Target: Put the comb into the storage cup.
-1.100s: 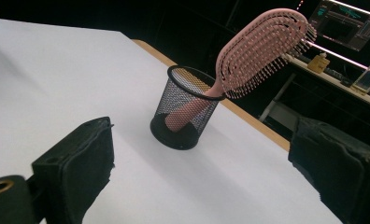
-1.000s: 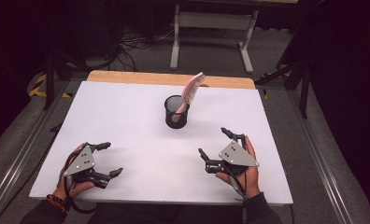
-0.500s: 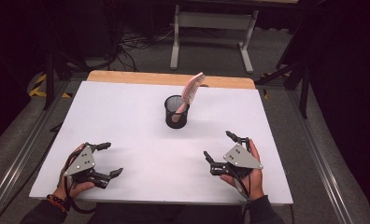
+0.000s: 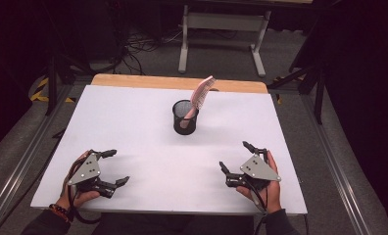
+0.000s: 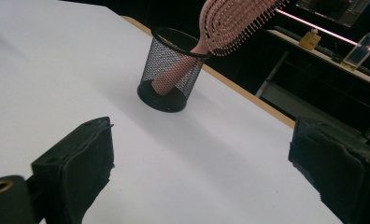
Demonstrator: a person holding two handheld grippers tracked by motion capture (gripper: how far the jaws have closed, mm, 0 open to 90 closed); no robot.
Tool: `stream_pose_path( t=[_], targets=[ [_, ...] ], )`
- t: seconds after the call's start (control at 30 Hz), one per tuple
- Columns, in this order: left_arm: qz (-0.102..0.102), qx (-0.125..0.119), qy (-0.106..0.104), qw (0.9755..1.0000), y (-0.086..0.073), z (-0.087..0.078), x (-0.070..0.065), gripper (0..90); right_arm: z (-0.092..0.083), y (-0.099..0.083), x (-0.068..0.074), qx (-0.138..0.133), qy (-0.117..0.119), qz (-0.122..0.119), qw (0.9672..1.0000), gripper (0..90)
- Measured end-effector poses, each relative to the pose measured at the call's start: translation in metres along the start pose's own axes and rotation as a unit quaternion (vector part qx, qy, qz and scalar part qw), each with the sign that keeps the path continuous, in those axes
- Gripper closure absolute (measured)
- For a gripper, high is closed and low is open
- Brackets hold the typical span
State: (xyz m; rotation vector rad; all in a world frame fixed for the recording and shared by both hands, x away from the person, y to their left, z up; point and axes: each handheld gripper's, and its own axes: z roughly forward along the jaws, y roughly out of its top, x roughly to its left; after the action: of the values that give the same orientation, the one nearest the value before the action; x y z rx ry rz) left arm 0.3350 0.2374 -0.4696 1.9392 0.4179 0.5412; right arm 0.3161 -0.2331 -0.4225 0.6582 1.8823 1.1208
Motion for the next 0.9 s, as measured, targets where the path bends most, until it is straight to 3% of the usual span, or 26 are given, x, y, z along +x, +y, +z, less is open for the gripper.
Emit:
stream_pose_path(
  t=[0.63,0.9],
  targets=[
    [-0.004,0.000,0.001,1.0000,0.000,0.002,0.001,5.5,-0.018,-0.031,-0.015,0.028,-0.031,0.025,0.9988,4.5],
    [-0.006,0.001,0.005,1.0000,-0.001,-0.001,0.001,5.4,-0.018,-0.040,-0.017,0.035,-0.030,0.032,0.9984,3.8]
  ],
)
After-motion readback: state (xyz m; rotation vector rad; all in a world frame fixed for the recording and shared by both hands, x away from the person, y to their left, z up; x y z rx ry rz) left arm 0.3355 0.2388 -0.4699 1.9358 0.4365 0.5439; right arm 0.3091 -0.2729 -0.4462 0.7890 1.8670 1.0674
